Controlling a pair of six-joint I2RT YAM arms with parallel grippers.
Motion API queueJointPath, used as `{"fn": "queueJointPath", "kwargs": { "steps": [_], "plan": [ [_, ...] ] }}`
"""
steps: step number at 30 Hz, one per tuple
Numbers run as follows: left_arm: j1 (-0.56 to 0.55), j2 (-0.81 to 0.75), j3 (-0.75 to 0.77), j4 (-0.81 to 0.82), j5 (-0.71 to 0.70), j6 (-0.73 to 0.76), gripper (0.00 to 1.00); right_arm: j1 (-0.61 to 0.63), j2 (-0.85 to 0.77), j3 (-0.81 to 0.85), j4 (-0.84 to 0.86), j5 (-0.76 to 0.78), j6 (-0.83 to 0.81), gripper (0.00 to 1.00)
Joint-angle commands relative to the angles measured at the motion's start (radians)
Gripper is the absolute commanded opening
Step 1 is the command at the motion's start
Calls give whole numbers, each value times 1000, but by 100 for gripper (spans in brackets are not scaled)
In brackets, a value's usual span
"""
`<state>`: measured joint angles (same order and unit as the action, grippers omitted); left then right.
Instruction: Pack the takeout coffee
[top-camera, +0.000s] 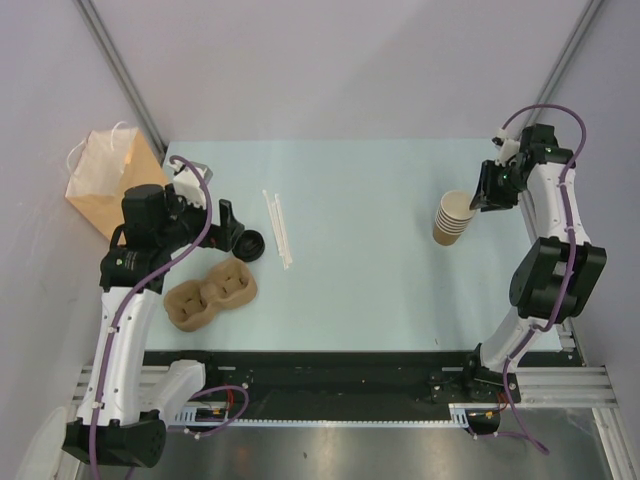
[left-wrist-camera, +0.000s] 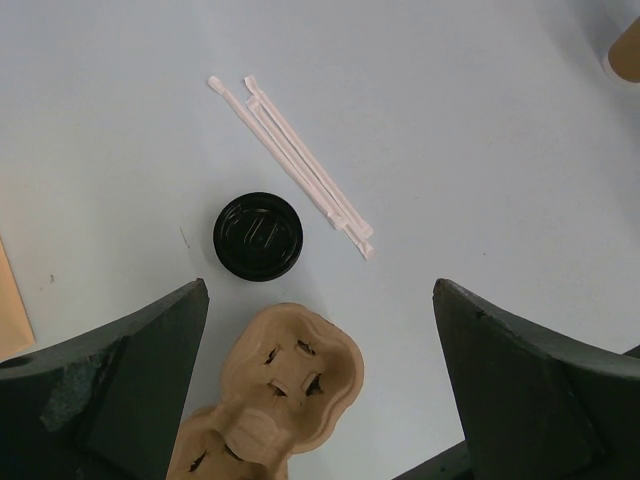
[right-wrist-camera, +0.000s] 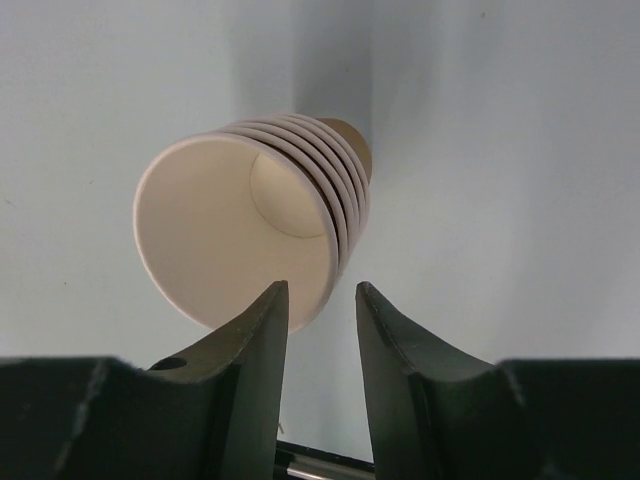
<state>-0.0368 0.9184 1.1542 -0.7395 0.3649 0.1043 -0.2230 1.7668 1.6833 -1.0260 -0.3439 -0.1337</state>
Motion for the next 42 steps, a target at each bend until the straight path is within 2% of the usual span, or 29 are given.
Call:
{"fn": "queueJointPath", "kwargs": {
  "steps": [1,5,7,10,14,17,18,19,33,42],
  "plan": [
    [0,7,19,38,39,-25,100,13,17,59,18,13,14,38],
    [0,10,19,40,43,-23,100,14,36,67,15,16,17,38],
    [0,11,24,35,60,-21,100,16,39,67,15,20,17,32],
    [0,8,30,37,68,-21,100,16,42,67,17,11,20,30],
    [0,14,30,31,78,-20,100,16,48,64,17,3,25,22],
    [0,14,29,34,85,-21,100,10,42,69,14,-12,31,12],
    [0,14,29,32,86,-21,99,7,40,70,12,-17,31,4],
    [0,14,29,34,85,-21,100,4,37,75,7,-23,29,0],
    [2,11,25,26,100,-23,99,-85,-17,98,-31,-179,48,0],
    [2,28,39,17,106,-23,100,-105,-9,283,-115,-230,42,0]
  ]
}}
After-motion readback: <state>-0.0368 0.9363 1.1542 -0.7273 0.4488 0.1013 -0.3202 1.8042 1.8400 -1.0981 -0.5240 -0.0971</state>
